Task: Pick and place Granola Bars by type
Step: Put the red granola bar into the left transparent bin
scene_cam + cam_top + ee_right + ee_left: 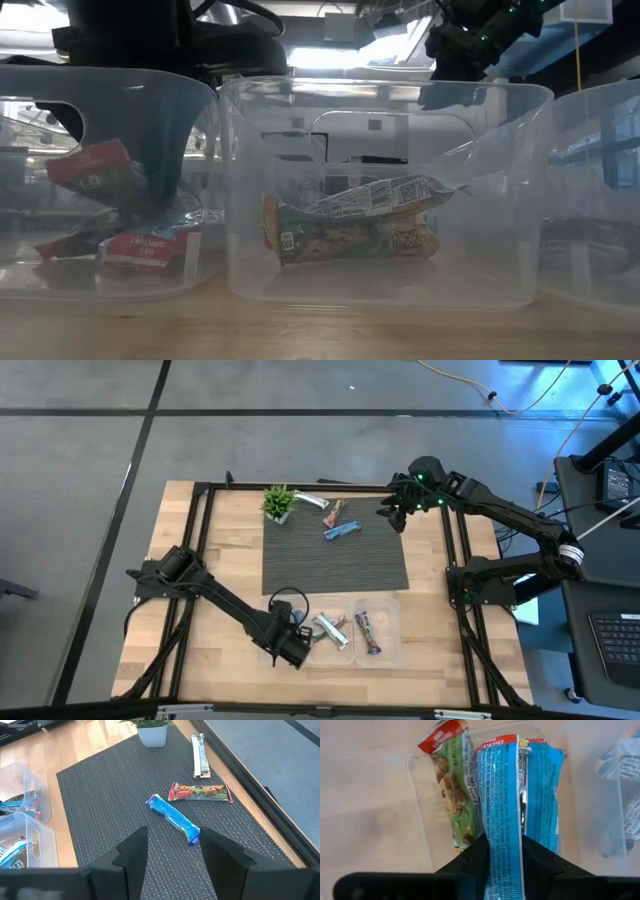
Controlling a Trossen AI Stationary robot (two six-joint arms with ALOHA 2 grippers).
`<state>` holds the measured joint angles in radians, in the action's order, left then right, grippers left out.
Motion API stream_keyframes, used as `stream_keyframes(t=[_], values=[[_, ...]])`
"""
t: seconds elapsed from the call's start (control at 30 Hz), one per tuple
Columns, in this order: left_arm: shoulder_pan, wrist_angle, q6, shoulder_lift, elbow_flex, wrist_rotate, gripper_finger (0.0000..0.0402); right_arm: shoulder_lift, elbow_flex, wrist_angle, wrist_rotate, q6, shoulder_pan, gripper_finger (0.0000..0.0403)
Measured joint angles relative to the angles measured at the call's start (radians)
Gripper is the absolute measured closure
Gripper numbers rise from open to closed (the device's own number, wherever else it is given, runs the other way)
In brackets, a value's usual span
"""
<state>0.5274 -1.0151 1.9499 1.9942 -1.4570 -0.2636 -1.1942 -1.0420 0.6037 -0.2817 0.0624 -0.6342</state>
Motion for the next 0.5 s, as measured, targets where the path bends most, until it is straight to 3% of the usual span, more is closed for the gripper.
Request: stream_keyframes(t=[0.23, 0.33, 0.5], values=[[0.0, 0.01, 0.013, 0.0, 0.0, 0.067, 0.0315, 0.0, 0.0, -0.003, 0.0, 0.0, 0.0, 0.0221], [0.0, 0.003, 0.101, 0.0, 0.0, 0.13, 0.0311, 0.0, 0.0, -0.002, -0.009, 0.025, 0.0, 0.0221], [0.002, 0.004, 0.124, -0.001, 0.0, 0.106, 0.0307, 0.0, 0.0, -0.004, -0.057, 0.108, 0.0, 0.0221]])
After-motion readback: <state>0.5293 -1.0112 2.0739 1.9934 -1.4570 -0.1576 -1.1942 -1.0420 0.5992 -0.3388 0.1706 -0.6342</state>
